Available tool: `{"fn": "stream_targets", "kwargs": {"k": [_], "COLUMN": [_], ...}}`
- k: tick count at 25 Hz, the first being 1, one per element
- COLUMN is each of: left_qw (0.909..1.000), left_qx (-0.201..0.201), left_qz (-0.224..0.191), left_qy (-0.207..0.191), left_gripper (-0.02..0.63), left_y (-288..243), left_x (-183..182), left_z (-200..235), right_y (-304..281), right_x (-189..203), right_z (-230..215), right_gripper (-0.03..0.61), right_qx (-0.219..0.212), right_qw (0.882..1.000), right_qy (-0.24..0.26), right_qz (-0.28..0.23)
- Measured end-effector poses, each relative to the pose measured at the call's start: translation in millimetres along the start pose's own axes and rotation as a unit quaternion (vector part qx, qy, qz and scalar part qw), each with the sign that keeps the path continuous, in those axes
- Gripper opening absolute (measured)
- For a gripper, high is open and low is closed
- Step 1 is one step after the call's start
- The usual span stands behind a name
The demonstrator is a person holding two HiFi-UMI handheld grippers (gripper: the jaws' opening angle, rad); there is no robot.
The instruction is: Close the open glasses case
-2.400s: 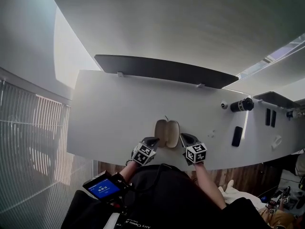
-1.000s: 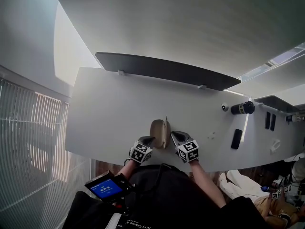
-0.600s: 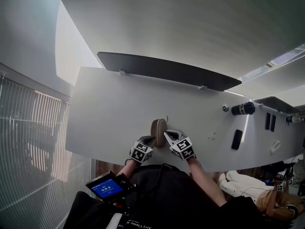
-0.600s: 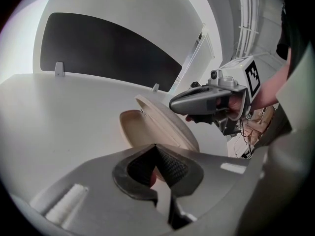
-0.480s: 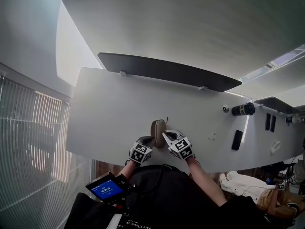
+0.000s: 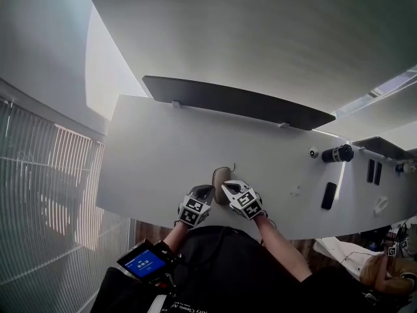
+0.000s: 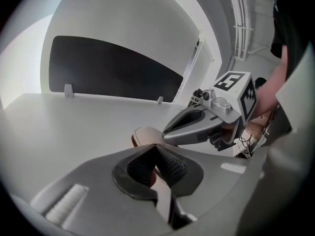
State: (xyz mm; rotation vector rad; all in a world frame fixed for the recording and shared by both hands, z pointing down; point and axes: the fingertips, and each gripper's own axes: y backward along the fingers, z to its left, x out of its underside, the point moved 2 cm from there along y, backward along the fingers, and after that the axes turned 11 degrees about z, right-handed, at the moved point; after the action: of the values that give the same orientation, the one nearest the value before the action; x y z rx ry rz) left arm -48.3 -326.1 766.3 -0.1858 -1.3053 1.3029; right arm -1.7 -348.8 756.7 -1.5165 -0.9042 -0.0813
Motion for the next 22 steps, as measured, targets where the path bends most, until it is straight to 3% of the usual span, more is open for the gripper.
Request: {"fn": "stream_targets", "kwargs": {"k": [8,14,22], "left_qw": [0.9975,0.9958,0.9951], "left_qx": [0.034,0.041,0.039], "left_qz": [0.024,0.052,0.06], "left_qy": [-0.056,-0.063,-0.069], "left_gripper": [0.008,0.008,0.008], "left_y": [-14,-30,-31], "left_x": [8,18,19], "left_z": [-35,-39,-40], "right_y": [-9,-9,-5], "right_x": [-2,-1,-2], "right_z": [6,5,5], "right_gripper": [-0.002,-0.003,-0.003], "right_qx": [-0.012,-0.008,0.003], "right_qw": [0.999,0.999,0.999], "right_qy": [0.04,0.035,0.037], "right_qz": [0.012,0.01,0.007]}}
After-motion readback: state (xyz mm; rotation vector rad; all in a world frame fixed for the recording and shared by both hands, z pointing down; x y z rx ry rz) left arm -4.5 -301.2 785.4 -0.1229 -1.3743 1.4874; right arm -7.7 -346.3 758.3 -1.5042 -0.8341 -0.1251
